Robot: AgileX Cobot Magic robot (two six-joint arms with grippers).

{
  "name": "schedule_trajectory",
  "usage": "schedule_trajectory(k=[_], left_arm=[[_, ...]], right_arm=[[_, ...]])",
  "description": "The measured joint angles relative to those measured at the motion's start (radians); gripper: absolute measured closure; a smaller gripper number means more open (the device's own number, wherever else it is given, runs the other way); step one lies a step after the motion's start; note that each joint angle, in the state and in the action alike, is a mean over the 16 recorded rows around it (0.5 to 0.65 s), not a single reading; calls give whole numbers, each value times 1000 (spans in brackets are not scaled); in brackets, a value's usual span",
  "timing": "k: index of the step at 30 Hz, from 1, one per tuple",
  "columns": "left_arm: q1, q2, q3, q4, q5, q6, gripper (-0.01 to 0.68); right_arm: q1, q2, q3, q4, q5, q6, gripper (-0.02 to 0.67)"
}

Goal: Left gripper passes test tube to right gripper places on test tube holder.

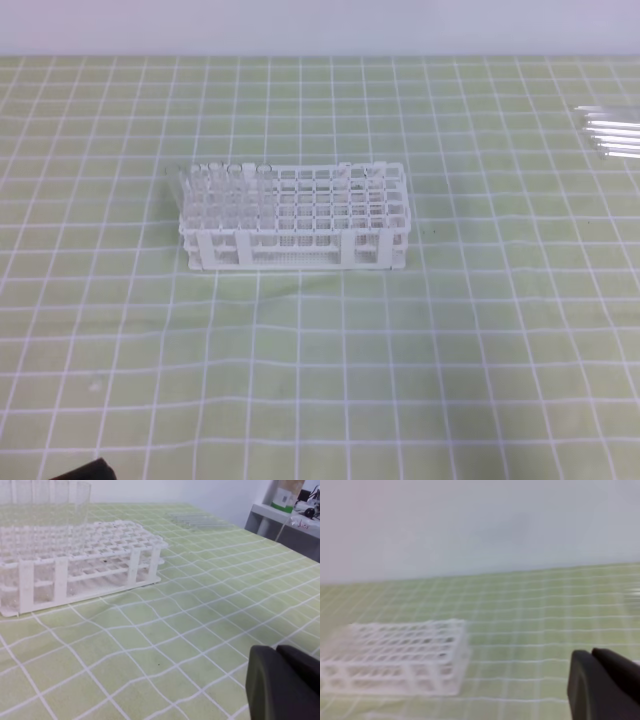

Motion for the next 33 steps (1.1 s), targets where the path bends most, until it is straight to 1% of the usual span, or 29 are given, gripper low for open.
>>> schedule_trajectory(k=[3,6,11,17,24,33], left_arm=[[0,0,1,0,-1,0,673],[0,1,2,0,-2,0,673],[0,0,1,0,0,0,673],[0,0,1,0,1,0,673],[0,0,0,0,1,0,673],[0,1,2,0,-3,0,673]], right_arm=[[-84,-135,90,26,1,0,650],[-148,-252,164,41,4,0,650],[-205,-377,253,43,-2,0,650],[-221,-438,315,37,-22,-1,650],[-222,-444,351,26,-58,-13,650],[-222,-444,373,-61,-35,-17,650]])
